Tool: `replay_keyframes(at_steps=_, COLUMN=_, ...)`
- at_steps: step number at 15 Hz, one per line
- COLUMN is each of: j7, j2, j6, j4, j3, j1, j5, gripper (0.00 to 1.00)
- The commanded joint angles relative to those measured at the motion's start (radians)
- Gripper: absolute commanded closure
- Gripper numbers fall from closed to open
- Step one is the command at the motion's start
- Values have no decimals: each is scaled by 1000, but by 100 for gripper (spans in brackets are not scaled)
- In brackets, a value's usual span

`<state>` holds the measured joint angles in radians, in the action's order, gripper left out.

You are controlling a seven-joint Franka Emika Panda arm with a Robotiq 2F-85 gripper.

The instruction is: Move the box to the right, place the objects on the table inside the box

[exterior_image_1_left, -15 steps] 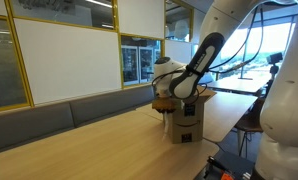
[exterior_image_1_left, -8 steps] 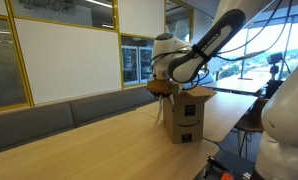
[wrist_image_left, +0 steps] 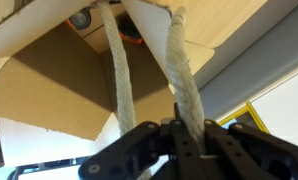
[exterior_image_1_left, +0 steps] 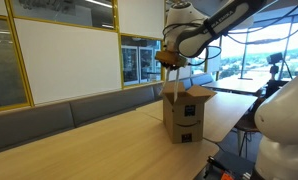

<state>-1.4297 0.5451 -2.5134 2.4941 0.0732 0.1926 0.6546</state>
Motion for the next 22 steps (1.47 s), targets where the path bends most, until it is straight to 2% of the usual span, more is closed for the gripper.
replay_keyframes(at_steps=1, j7=-12, j2=5, j6=12, j4=-79, j3=13, j1=91, j5=12, gripper=96)
replay_keyframes(at_steps=4, j7=-38, j2=-18, j6=14, j4=-119, j3=23, j1=152, j5=36, gripper=96)
replay_keyframes(at_steps=9, j7=-90, j2=-84, j6=-7, j4=-109, j3=36, j1=199, j5=126, gripper=96)
replay_keyframes(at_steps=13, j7=-140, j2=-199, j6=-35, j4=-102, j3=-8, j1=171, j5=212, gripper=96)
replay_keyframes(at_steps=19, j7=-122, j2=-363, j6=-98, j4=-134, j3=-118, j1=140, j5=187, gripper=97)
replay_keyframes(at_steps=20, j7=-120, j2=-382, j6=-110, j4=-140, j3=-134, j1=135, j5=182, gripper=95)
replay_keyframes(at_steps=21, j7=-116, j2=-402, j6=-116, j4=-147, j3=-149, j1=131, j5=174, gripper=69)
replay_keyframes(at_steps=22, j7=-105, j2=-419, j6=-120, j4=-154, j3=-163, j1=125, j5=161, gripper=69)
